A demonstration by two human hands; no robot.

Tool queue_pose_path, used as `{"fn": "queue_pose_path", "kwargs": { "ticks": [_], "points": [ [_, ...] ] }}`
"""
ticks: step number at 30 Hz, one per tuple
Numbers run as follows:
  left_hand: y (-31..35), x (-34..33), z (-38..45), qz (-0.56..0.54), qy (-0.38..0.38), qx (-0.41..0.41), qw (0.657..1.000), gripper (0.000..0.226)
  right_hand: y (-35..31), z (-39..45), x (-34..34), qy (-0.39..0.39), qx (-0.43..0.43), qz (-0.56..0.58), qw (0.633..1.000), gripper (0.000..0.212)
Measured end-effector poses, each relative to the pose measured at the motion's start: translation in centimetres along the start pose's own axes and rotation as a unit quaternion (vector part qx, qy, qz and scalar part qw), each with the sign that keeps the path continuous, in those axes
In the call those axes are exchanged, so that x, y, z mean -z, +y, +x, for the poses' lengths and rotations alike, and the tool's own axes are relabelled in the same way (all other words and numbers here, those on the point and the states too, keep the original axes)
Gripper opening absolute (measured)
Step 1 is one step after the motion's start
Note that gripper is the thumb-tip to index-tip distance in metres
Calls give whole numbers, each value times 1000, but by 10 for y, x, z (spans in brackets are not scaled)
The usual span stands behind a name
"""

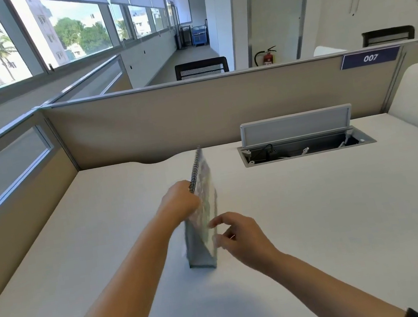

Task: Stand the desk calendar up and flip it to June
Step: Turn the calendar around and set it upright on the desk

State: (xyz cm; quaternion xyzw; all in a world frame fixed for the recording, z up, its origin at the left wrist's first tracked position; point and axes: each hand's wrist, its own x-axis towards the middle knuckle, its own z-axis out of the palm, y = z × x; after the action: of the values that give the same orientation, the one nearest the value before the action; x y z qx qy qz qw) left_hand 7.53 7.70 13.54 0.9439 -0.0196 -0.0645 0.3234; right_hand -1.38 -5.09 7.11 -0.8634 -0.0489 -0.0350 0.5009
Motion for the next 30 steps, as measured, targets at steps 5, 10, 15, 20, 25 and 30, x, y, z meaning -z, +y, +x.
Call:
{"fn": "queue_pose_path", "kwargs": {
  "ticks": [5,10,15,20,25,30],
  "points": [
    [-21,27,14,85,-24,-74,993,42,10,14,13,32,-63,56,996,13],
    [-33,26,23,104,-8,-106,989,48,30,30,25,81,-116,42,989,29],
    [-38,20,26,164,52,-125,977,56,48,41,35,113,-167,21,979,34],
    [-54,14,14,-13,236,-153,959,49,63,47,46,112,-186,-7,976,39],
    [-104,-25,-15,-337,321,12,885,39,84,44,55,118,-211,-22,970,39],
    [-136,-64,-22,-334,164,90,924,36,100,46,46,72,-233,-57,968,38]
  ]
}}
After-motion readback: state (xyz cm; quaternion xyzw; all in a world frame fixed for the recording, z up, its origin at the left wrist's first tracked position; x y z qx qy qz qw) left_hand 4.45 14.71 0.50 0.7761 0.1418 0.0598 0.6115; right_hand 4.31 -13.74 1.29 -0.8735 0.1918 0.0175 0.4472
